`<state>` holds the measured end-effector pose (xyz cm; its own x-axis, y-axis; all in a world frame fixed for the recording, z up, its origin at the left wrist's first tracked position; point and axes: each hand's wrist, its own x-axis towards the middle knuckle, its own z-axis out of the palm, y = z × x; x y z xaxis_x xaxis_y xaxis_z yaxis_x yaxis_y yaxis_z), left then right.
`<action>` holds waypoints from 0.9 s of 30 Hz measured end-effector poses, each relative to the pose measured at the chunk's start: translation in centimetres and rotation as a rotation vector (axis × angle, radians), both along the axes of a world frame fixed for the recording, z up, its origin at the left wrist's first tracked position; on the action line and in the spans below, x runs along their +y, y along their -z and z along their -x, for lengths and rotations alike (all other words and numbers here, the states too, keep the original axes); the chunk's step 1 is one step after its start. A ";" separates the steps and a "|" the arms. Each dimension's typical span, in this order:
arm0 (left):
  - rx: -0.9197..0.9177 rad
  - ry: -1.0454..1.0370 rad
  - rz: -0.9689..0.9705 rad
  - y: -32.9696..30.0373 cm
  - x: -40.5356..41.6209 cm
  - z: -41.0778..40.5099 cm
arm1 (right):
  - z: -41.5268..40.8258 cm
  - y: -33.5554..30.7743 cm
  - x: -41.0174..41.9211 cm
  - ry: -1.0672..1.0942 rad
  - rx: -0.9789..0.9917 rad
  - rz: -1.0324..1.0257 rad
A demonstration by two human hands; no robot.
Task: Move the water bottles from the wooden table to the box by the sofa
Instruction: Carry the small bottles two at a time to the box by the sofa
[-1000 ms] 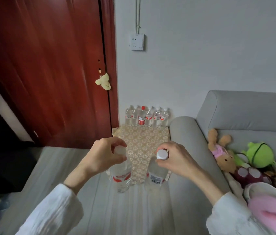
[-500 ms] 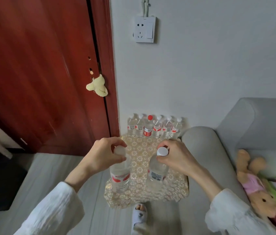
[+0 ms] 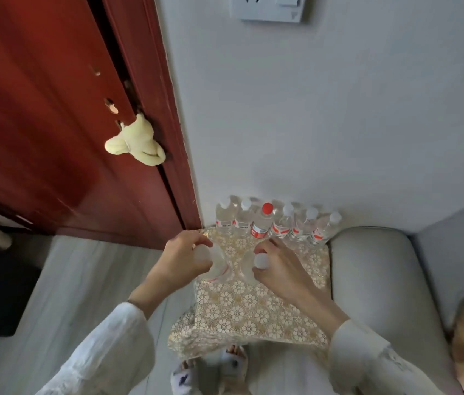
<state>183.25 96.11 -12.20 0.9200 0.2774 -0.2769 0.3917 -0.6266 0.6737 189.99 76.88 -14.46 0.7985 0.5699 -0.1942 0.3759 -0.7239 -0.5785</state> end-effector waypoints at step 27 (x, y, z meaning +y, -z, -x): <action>0.122 0.118 -0.027 18.8 2.6 -14.6 | -12.2 16.3 7.4 0.104 0.055 0.038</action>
<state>197.81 98.75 -30.95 0.9067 0.1783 -0.3823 0.3922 -0.6901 0.6082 202.16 84.27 -30.74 0.8406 0.4756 -0.2594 0.2658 -0.7793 -0.5675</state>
